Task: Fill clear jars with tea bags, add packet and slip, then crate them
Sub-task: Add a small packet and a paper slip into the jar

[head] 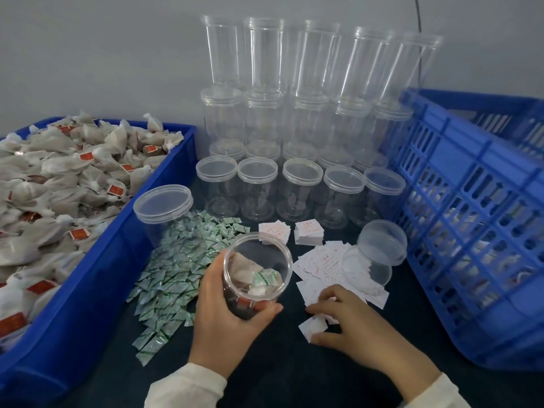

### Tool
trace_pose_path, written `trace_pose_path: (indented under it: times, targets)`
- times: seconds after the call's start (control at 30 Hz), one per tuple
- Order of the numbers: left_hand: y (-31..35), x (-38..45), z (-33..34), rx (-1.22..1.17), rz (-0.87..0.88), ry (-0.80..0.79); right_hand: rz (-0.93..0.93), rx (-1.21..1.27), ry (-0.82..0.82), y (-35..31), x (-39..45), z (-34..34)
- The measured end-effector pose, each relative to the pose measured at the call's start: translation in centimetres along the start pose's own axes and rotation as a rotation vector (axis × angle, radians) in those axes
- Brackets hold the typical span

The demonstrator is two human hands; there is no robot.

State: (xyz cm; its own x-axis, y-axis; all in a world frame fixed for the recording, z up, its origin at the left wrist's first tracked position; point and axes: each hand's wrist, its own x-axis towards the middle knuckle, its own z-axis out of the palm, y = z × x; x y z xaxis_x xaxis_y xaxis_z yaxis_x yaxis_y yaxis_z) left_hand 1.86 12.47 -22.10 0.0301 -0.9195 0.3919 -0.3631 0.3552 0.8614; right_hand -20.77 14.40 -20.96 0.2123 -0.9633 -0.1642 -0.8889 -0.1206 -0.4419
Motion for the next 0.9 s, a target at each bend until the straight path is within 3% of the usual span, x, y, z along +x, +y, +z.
trace_pose_path:
  times: [0.2,0.37,0.53,0.77,0.9]
  targets:
    - [0.5,-0.1,0.0,-0.032,0.003,-0.006,-0.069,0.021,-0.059,-0.1,1.0,-0.5]
    - [0.2,0.0,-0.1,-0.016,0.014,-0.007,-0.062,0.101,-0.017,-0.4,1.5,-0.6]
    - [-0.1,0.0,-0.1,0.004,0.027,0.0,-0.028,0.452,0.085,-0.5,1.0,-1.4]
    - [0.7,0.1,0.4,-0.027,0.041,-0.01,-0.02,0.902,0.348,-2.1,0.3,-4.1]
    - [1.2,0.2,0.9,-0.046,0.034,-0.019,-0.041,1.089,0.35,-3.8,0.1,-6.1]
